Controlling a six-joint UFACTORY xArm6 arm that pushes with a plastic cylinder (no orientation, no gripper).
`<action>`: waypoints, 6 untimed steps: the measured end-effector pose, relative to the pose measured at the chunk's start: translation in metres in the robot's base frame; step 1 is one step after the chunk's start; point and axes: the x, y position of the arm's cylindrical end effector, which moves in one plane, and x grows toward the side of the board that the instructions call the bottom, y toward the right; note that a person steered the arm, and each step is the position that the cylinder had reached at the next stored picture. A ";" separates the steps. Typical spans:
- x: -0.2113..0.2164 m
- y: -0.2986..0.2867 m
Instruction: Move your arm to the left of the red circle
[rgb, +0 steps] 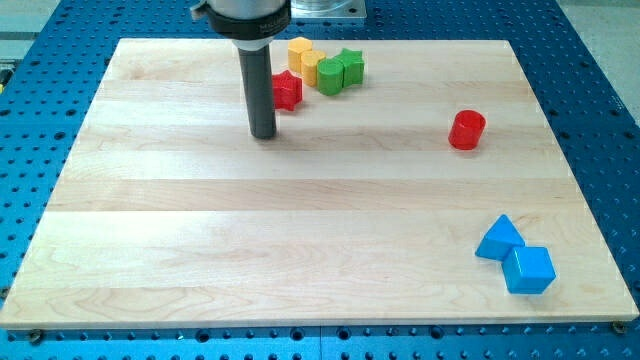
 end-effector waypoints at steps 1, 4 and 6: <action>-0.016 0.009; -0.058 0.030; 0.028 0.055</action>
